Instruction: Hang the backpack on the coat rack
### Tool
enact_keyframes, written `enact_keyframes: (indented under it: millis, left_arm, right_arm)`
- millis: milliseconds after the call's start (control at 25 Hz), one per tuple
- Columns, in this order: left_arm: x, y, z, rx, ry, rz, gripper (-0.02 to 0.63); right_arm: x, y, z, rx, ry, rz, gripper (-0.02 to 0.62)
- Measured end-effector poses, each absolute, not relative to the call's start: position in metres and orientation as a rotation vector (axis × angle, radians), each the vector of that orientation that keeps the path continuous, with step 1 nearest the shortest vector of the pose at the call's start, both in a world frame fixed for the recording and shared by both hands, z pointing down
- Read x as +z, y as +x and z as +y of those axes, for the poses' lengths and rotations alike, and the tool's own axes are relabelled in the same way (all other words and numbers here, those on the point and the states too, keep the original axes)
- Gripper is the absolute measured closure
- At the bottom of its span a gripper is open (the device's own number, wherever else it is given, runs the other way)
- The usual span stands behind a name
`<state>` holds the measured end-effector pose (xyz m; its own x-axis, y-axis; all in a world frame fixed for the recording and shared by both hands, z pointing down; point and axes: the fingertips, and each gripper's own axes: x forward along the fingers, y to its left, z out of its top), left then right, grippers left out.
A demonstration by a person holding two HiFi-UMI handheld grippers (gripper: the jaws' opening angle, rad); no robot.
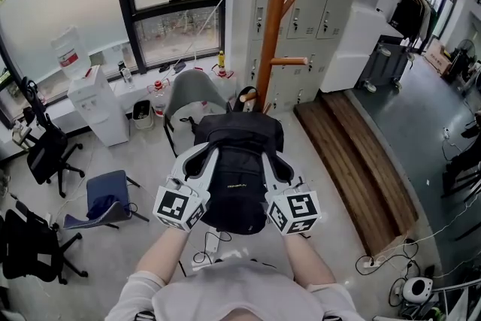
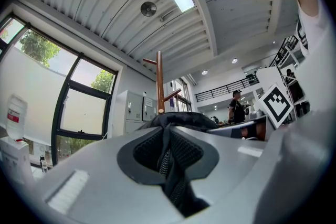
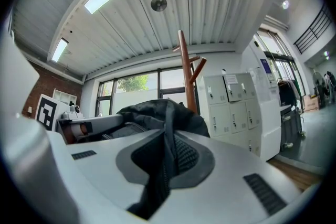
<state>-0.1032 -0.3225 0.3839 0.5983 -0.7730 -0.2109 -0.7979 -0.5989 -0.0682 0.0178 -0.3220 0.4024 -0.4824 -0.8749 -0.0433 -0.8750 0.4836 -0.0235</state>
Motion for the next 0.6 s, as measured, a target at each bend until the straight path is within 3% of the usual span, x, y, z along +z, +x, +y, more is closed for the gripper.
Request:
enact_keyframes:
  millis: [600]
  left_arm:
    - [0.420,-0.094,-0.338,0.182,-2.736,1.335,0.557]
  right_arm:
    - [0.435,0.026,-0.336,-0.066,-1.643,2.687,0.566]
